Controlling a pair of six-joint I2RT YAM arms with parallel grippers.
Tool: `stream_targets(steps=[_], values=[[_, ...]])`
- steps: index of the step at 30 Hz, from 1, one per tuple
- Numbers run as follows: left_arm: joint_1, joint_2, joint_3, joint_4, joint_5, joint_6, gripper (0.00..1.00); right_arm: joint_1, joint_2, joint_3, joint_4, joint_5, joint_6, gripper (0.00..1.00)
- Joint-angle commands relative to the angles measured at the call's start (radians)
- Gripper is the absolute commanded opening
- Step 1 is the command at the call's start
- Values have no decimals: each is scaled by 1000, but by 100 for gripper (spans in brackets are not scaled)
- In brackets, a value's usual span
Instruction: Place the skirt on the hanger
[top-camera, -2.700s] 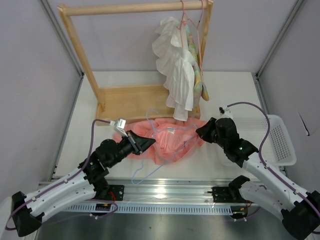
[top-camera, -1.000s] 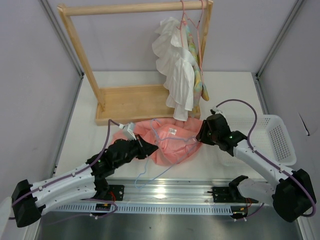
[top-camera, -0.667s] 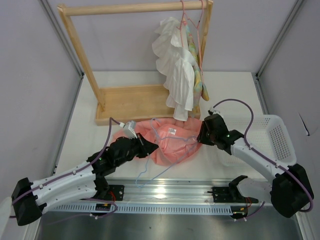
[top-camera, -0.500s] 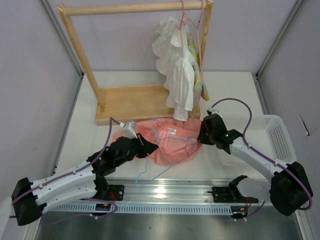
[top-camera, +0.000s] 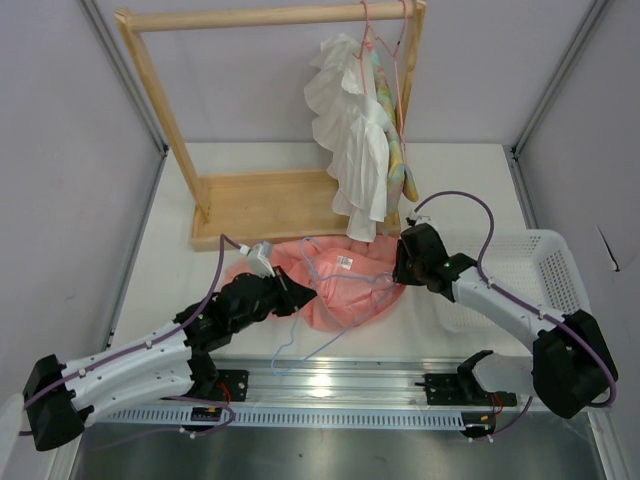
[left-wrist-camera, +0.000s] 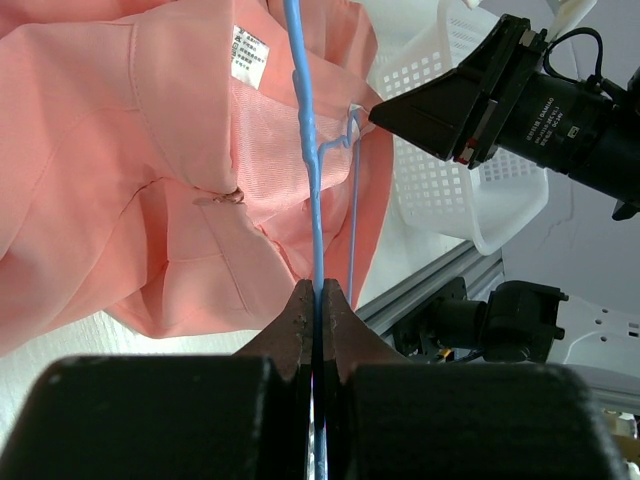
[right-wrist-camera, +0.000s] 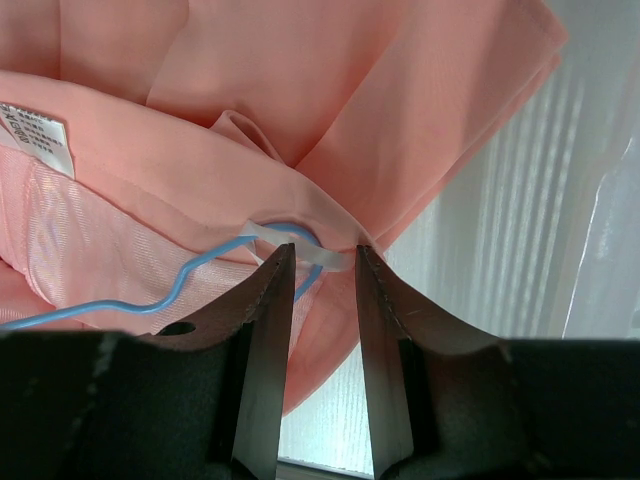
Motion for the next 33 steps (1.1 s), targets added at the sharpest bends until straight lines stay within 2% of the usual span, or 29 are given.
stream_targets(steps=[1, 7, 12, 33], values=[[-11, 5, 45, 3, -13, -8, 0, 5, 17, 43, 36, 10, -31, 36], [-11, 5, 43, 3, -15, -6, 0, 12, 28, 43, 45, 8, -37, 32], [-11, 6, 40, 7, -15, -6, 0, 25, -1, 43, 43, 2, -41, 33], [-11, 8, 37, 12, -10, -5, 0, 35, 46, 71, 40, -17, -85, 36]])
